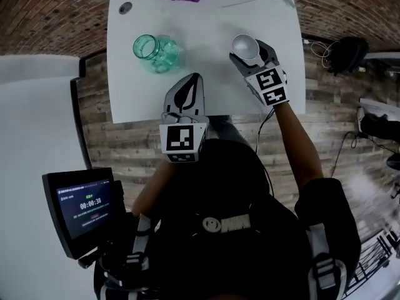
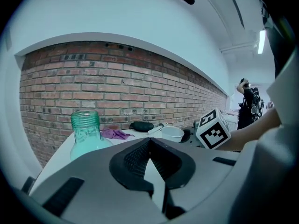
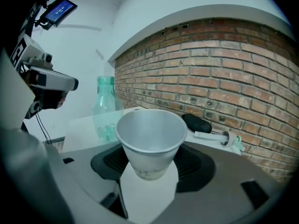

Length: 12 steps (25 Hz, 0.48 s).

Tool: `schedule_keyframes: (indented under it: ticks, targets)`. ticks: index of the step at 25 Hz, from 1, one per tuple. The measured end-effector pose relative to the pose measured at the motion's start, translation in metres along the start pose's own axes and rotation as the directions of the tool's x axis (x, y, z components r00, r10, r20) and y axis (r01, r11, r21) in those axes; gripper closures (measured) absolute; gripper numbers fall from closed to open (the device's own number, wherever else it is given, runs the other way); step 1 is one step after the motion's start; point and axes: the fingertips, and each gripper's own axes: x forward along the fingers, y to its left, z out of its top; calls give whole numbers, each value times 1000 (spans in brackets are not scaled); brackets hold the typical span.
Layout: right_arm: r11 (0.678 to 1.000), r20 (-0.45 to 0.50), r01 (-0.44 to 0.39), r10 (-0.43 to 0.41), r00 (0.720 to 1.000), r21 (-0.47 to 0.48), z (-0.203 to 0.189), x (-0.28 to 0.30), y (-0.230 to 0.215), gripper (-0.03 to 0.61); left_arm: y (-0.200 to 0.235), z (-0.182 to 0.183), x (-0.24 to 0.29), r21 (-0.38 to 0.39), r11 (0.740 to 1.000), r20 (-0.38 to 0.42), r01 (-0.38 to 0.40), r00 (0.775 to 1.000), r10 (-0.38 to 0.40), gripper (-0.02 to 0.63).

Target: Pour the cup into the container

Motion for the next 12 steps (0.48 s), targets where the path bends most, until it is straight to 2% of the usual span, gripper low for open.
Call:
schedule_keyframes:
  ticks: [12]
  targets:
    - [1000, -80, -6, 7, 997, 17, -58, 29, 8, 290, -8, -4, 4, 10, 999, -58, -31, 998, 32, 614]
